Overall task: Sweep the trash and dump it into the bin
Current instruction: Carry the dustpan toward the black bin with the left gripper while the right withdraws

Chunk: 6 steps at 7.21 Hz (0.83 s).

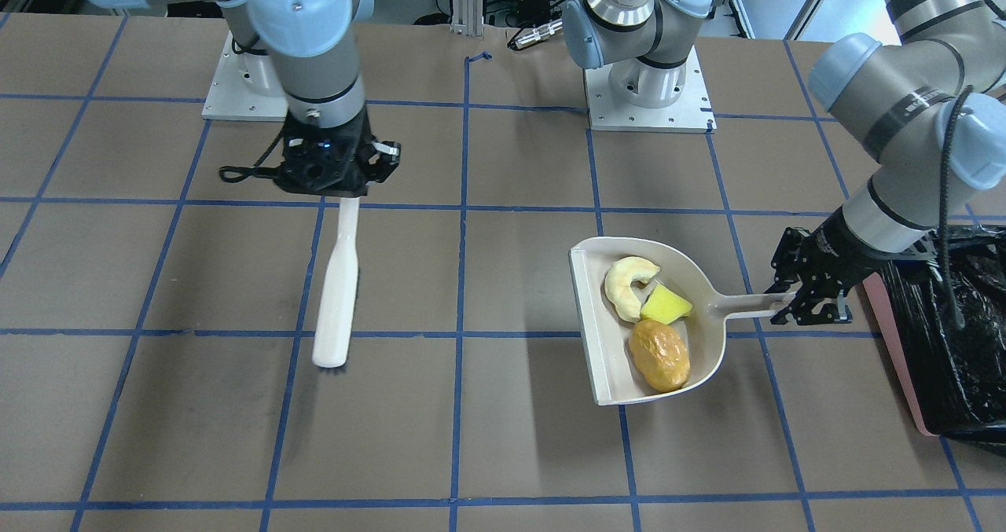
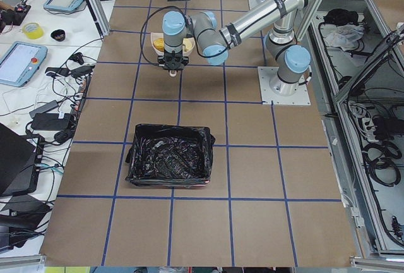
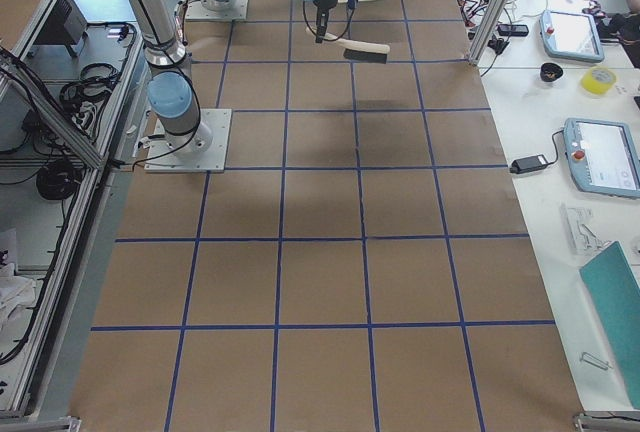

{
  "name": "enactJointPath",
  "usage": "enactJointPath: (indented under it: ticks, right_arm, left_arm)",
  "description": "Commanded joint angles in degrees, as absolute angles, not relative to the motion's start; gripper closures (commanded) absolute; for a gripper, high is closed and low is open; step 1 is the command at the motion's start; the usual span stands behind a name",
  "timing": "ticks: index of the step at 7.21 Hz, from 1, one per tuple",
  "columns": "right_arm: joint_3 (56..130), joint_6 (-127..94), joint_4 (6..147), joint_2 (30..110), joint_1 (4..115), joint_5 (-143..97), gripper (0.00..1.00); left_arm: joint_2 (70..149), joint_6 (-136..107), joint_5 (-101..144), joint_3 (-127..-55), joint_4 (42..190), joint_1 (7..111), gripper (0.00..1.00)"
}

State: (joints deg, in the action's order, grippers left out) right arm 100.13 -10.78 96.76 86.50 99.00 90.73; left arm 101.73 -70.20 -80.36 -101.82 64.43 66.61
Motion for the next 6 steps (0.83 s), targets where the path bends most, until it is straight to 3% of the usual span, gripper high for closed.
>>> enactJointPath:
  ticks: [1, 4, 6]
  right_arm:
    - [99.05, 0.68, 97.11, 87.7, 89.84, 95.93, 0.81]
    - [99.49, 3.32, 99.23, 87.28, 83.45, 96.12, 0.81]
    - [99.41, 16.88, 100.45, 87.19, 76.58, 93.52, 0.81]
  left_arm:
    - [103.09, -62.96, -80.51, -95.74, 70.9, 60.32, 1.0]
    - [106.43, -55.48, -80.77, -88.97, 74.69, 53.72, 1.0]
    - [110.89, -52.58, -80.77, -81.34, 76.1, 49.94, 1.0]
